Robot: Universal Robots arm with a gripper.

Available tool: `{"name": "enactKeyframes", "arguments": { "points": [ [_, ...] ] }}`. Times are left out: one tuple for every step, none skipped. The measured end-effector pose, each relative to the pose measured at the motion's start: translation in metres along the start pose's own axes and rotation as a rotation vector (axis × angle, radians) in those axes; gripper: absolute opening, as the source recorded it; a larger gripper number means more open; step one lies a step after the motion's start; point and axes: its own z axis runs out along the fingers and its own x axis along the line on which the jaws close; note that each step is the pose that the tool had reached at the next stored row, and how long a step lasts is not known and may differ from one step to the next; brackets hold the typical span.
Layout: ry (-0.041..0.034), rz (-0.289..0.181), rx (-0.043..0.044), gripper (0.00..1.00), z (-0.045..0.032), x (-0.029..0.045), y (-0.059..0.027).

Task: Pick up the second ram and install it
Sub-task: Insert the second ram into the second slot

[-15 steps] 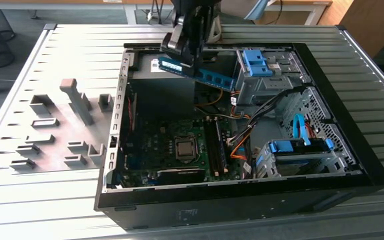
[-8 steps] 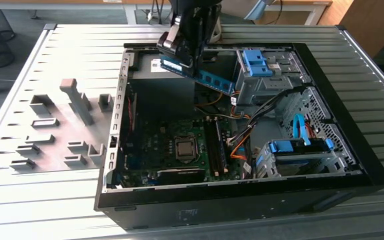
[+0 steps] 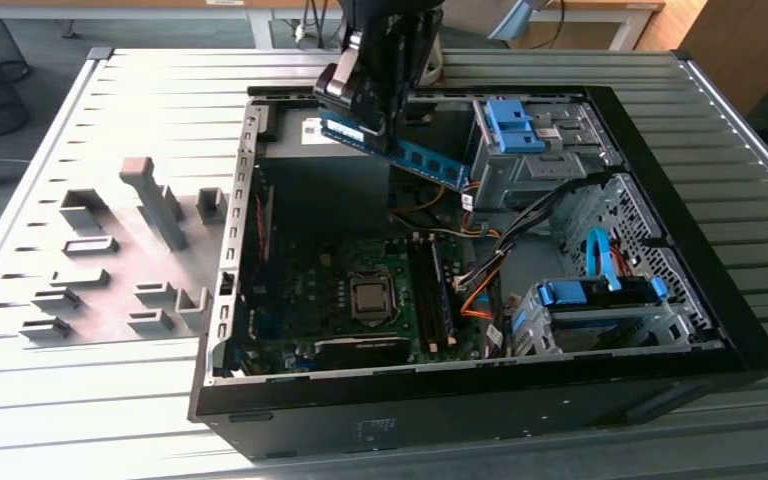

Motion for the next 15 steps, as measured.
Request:
{"name": "enactKeyframes", "arguments": {
  "points": [
    [0.0001,0.000,0.0000,0.14,0.0000,0.0000,0.0000],
    [0.0000,0.000,0.0000,0.14,0.0000,0.0000,0.0000],
    [0.0000,0.001,0.0000,0.14,0.0000,0.0000,0.0000],
    [0.0000,0.004,0.0001,0.14,0.0000,0.0000,0.0000],
    [0.0000,0.007,0.0001,0.14,0.0000,0.0000,0.0000],
    [0.0001,0.011,0.0003,0.14,0.0000,0.0000,0.0000],
    [0.0001,0.016,0.0004,0.14,0.0000,0.0000,0.0000],
    [0.0002,0.022,0.0005,0.14,0.0001,0.0000,0.0000],
    [0.0004,0.031,0.0008,0.14,0.0000,0.0000,0.0000],
    [0.0004,0.039,0.0009,0.14,0.0000,0.0000,0.0000],
    [0.0004,0.048,0.0011,0.14,0.0001,0.0000,0.0000],
    [0.0005,0.058,0.0014,0.14,0.0002,0.0000,0.0000],
    [0.0007,0.068,0.0017,0.14,0.0003,0.0000,0.0000],
    [0.0010,0.077,0.0021,0.14,0.0003,0.0001,0.0000],
    [0.0013,0.088,0.0025,0.14,0.0003,0.0000,0.0000]
  ]
}}
